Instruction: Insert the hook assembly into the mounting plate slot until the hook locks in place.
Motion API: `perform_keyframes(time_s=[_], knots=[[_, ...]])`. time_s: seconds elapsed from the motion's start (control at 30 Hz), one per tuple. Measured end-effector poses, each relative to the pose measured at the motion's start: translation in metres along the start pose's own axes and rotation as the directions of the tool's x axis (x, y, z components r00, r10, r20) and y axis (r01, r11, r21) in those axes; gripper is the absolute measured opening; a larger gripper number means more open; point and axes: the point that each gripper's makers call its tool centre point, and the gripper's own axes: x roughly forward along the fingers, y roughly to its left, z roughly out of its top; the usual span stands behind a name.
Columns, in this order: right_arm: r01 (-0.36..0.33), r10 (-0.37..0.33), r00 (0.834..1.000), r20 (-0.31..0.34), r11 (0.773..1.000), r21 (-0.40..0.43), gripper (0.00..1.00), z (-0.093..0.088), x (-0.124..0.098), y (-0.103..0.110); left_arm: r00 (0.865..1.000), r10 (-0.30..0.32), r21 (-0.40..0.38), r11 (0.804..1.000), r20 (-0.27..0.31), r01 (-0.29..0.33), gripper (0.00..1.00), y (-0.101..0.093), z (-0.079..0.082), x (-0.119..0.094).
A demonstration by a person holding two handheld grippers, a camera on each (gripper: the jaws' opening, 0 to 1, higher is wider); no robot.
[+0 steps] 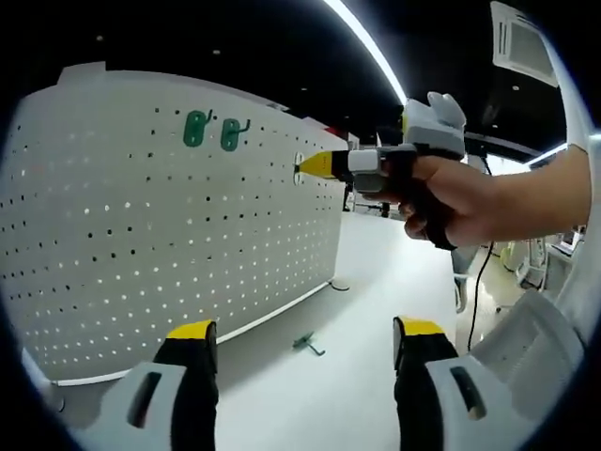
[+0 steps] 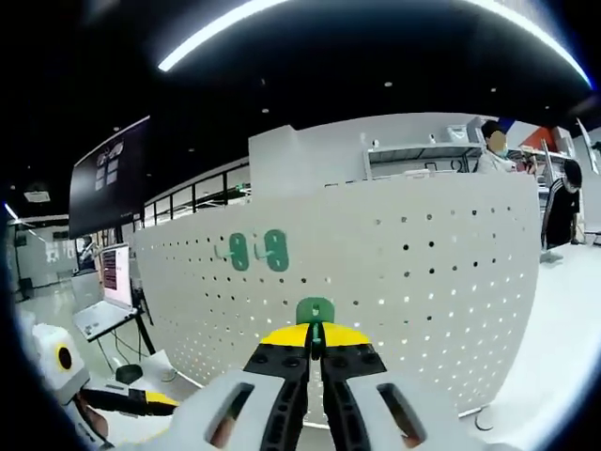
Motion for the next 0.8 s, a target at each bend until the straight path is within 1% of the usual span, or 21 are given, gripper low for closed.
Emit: perform_keyframes(time_s=[0.43, 0.57, 0.8], knots=[[0.012, -0.010, 0.999, 0.046, 1.000, -0.028, 0.00, 0.020, 0.017, -0.007, 1.000, 0.017, -0.008, 1.000, 0.002, -0.017, 0.79, 0.003, -0.004, -0.006], [0.009, -0.006, 0.999, 0.053, 0.999, -0.053, 0.00, 0.024, 0.022, -0.007, 1.000, 0.025, -0.011, 1.000, 0.003, -0.025, 0.79, 0.006, -0.004, -0.007], [0.014, -0.009, 0.998, 0.063, 0.997, -0.071, 0.01, 0.029, 0.028, -0.010, 1.000, 0.028, -0.013, 1.000, 0.004, -0.028, 0.79, 0.006, -0.004, -0.008]])
